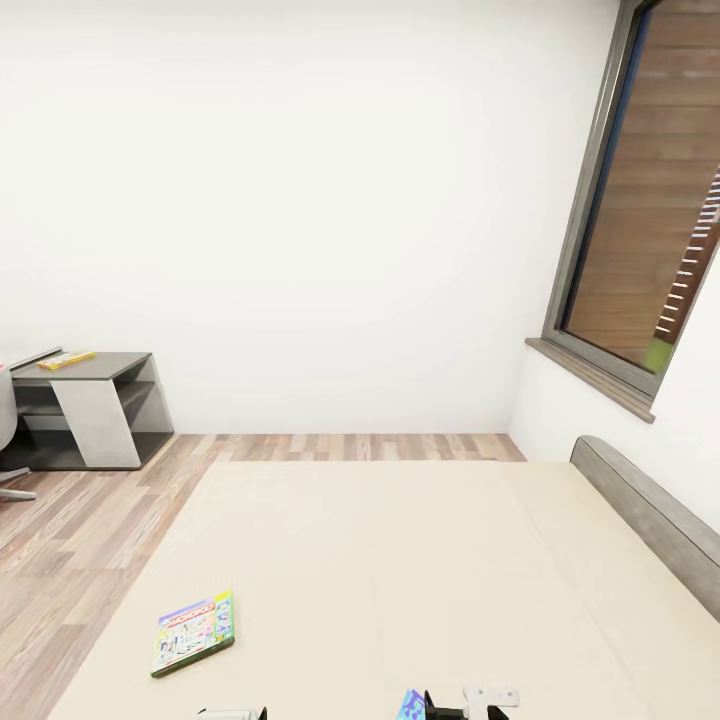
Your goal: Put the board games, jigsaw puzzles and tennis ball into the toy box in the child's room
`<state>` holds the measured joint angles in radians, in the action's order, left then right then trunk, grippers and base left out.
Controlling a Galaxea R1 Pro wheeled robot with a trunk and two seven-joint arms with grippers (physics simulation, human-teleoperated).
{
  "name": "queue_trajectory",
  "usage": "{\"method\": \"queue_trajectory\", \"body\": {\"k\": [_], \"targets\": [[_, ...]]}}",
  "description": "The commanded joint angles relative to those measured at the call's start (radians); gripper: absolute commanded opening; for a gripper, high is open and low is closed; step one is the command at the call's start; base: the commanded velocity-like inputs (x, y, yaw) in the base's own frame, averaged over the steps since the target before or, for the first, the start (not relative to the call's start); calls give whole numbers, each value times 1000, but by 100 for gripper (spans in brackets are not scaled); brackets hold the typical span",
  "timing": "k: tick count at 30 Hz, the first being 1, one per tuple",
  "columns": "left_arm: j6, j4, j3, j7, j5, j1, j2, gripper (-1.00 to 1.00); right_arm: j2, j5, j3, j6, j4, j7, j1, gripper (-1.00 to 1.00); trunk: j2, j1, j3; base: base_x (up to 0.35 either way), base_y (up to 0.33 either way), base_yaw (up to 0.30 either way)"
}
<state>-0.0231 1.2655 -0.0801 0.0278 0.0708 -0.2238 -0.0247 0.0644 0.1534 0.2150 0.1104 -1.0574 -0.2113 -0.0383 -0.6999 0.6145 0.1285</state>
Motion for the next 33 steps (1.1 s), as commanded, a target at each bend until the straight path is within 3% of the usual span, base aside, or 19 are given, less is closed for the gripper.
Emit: {"method": "queue_trajectory", "body": {"k": [1, 8, 16, 24, 28, 30, 33], "targets": [[-3, 2, -1, 3, 7, 0, 0, 100, 0, 8, 2, 5, -3, -7, 0, 100, -1, 0, 1, 0, 0, 0], [-4, 2, 0, 3, 7, 0, 0, 100, 1, 21, -2, 13, -3, -12, 0, 100, -1, 0, 1, 0, 0, 0], [-8, 2, 8, 1, 9, 0, 3, 100, 1, 29, -12, 21, 0, -135, 4, 100, -1, 0, 1, 0, 0, 0], [-31, 33, 16, 0, 14, 0, 6, 100, 2, 32, -14, 47, -1, -171, 18, 100, -1, 0, 1, 0, 0, 0], [-93, 66, 18, 0, 15, 2, 7, 100, 2, 43, -14, 97, -1, -176, 47, 100, -1, 0, 1, 0, 0, 0], [-162, 86, 20, 1, 14, 19, 9, 100, 5, 59, -14, 156, 0, -178, 86, 100, -1, 0, 1, 0, 0, 0], [-265, 99, 26, 0, 13, 84, 12, 100, 19, 80, -15, 248, 14, -181, 151, 100, -1, 0, 1, 0, 0, 0]]}}
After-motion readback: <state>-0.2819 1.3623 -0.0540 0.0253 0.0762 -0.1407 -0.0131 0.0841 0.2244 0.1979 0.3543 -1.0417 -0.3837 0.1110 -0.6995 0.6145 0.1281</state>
